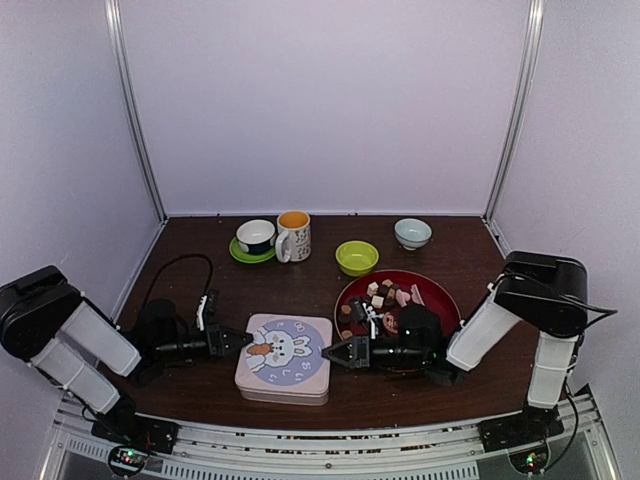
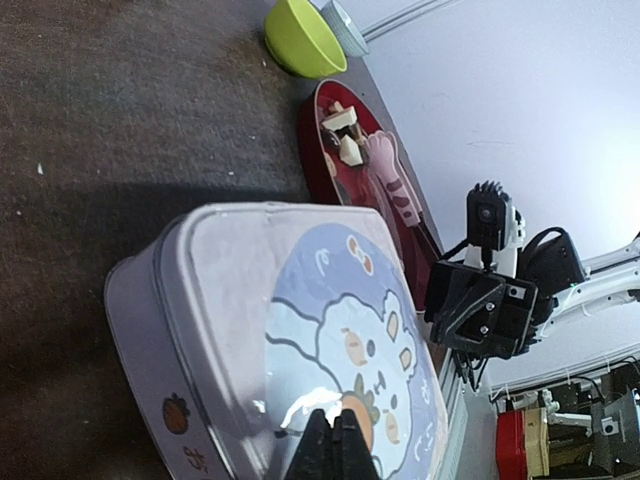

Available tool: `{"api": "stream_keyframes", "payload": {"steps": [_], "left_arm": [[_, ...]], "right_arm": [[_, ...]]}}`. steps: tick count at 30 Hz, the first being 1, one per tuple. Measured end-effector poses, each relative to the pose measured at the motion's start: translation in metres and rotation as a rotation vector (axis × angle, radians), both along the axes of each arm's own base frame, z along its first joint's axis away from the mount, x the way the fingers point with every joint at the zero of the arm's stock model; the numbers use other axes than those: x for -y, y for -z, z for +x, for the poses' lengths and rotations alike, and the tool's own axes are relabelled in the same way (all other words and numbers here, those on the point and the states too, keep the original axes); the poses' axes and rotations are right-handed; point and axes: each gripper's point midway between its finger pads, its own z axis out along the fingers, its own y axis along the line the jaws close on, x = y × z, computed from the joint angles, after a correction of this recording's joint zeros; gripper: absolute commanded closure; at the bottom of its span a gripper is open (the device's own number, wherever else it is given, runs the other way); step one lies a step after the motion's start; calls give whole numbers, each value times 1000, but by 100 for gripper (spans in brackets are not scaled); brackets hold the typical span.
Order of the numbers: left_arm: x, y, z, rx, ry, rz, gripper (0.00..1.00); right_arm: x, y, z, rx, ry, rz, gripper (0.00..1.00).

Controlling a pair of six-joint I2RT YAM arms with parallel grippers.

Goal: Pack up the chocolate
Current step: Press the box lid onto the packing box.

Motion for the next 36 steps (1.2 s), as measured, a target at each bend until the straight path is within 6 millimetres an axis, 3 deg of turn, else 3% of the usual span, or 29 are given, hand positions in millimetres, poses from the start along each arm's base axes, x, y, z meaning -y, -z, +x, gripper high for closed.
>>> {"api": "stream_keyframes", "payload": {"steps": [7,10,12,16,20,26,32,36], "left_arm": [[5,-25,-21,57,29,47,100],[4,-29,-30,72,43,79,100],[1,-28,-34,68,42,93,100],[-8,-15,-41,41,27,124,100],[-11,1,-47,3,27,161,100],[-2,2,-45,16,45,151,100],[0,-3,-52,17,69,159,100],[5,-22,-62,51,107,131,100]], "right_arm": [[4,-34,-23,95,-67,45,100],[-1,-20,-31,78,-108,27,100],[-6,3,-34,29,-126,-1,100],[-10,1,-34,26,-134,41,100],[0,-3,-42,36,-136,13,100],[-1,-32,-64,113,-206,58,100],[-9,3,-64,56,-231,-26,100],[-11,2,-64,58,-234,-28,100]]}}
